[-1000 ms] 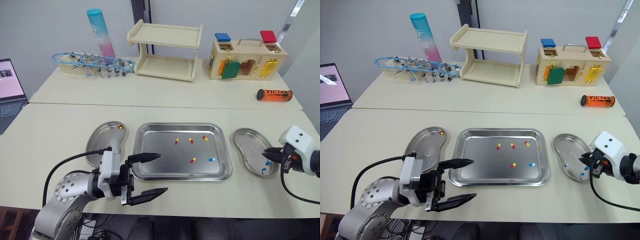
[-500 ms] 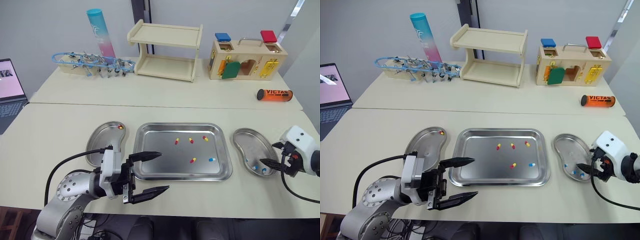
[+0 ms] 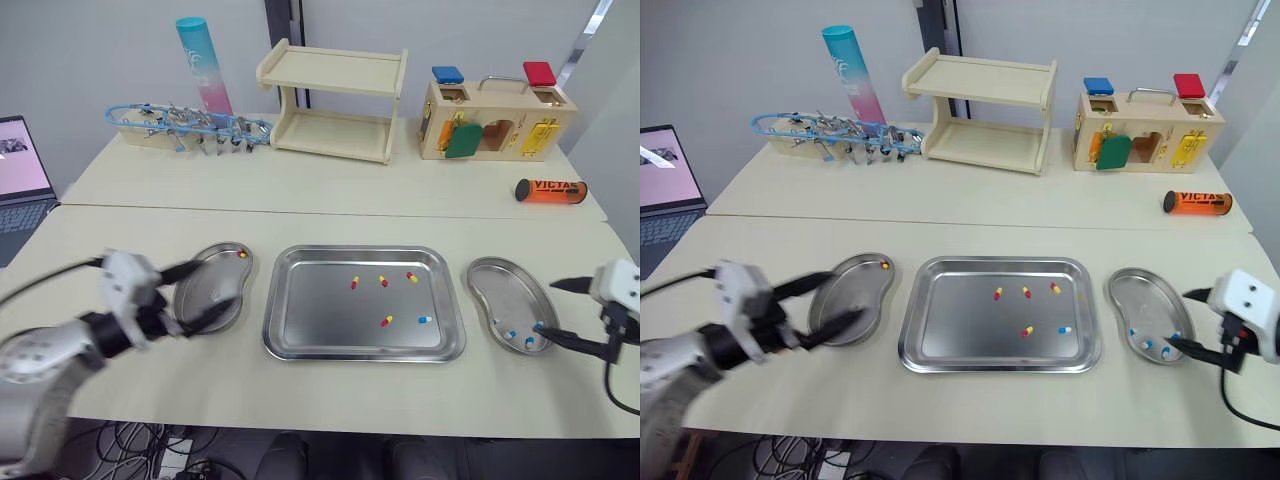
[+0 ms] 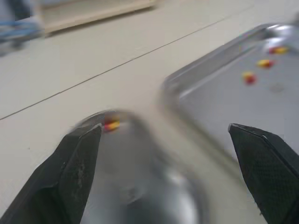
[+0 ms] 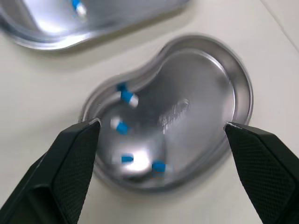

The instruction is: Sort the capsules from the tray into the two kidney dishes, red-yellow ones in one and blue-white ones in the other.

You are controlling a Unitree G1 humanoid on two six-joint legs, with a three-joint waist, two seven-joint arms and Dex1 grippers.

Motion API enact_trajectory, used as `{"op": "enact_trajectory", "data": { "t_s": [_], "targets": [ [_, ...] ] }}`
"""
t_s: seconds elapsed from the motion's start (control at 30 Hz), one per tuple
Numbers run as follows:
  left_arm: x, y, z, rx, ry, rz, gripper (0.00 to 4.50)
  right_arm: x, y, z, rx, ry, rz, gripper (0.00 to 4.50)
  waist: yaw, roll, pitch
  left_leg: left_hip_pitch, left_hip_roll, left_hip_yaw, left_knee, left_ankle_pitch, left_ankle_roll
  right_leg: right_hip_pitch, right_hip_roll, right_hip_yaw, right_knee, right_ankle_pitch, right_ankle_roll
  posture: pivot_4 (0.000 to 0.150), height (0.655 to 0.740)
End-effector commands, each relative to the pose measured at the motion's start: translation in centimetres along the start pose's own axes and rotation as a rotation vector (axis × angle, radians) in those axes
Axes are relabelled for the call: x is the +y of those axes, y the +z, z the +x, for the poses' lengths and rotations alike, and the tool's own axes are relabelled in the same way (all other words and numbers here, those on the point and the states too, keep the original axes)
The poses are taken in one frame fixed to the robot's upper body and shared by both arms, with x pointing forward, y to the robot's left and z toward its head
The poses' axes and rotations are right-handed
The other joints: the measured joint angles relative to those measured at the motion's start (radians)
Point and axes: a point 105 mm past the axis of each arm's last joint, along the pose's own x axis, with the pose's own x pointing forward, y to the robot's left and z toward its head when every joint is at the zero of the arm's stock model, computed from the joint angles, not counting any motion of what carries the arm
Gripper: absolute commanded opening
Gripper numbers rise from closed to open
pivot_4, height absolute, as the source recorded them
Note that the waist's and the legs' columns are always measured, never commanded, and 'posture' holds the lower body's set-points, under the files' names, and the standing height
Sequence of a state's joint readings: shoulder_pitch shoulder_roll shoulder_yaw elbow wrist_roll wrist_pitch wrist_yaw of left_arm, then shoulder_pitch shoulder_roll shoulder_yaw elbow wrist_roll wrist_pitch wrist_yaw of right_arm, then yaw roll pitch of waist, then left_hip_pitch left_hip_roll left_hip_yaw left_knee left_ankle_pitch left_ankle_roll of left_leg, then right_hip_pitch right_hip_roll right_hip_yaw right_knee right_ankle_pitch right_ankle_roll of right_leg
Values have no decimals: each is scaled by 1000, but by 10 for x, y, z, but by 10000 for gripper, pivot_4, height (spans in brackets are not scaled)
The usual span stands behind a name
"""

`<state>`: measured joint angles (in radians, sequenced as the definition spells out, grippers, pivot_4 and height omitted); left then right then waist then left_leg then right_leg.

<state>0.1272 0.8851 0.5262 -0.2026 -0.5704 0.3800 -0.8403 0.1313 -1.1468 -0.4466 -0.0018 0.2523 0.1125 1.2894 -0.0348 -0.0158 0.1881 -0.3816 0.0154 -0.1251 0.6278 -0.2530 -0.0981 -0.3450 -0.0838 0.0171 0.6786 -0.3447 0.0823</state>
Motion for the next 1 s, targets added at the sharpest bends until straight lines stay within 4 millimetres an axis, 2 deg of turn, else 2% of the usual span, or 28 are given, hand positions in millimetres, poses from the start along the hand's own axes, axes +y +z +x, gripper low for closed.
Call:
{"op": "enact_trajectory", "data": {
  "t_s": [0.03,0.13,0.23,0.4,0.63,1.0],
  "targets": [
    [34,-5,-27,59,122,35,45000,-18,-6,-16,34,-13,-82,44732,-6,0,0,0,0,1,0,0,0,0,0,1,0,0,0,1500,7400],
    [55,-27,-49,143,174,16,45000,-30,-12,-23,44,-17,-49,44732,-15,1,0,2,0,1,-2,0,0,0,0,0,1,0,0,1500,7400],
    [65,-51,-69,224,209,-15,45000,-36,-20,-31,74,-1,-28,44732,-20,1,1,1,1,1,-2,0,0,-1,0,1,1,0,-1,1500,7400],
    [71,-73,-83,277,246,-42,45000,-44,-27,-33,85,-14,-5,44732,-22,2,1,0,1,2,-2,0,0,-3,0,1,2,0,-1,1500,7400],
    [63,-79,-82,277,228,-57,45000,-43,-35,-29,89,-3,11,44732,-21,2,1,0,1,2,-2,0,0,-4,0,1,2,0,0,1500,7400],
    [57,-66,-77,271,220,-52,45000,-39,-41,-27,106,14,35,44732,-22,2,1,0,1,2,-2,0,0,-4,0,2,2,0,0,1500,7400]
  ]
}}
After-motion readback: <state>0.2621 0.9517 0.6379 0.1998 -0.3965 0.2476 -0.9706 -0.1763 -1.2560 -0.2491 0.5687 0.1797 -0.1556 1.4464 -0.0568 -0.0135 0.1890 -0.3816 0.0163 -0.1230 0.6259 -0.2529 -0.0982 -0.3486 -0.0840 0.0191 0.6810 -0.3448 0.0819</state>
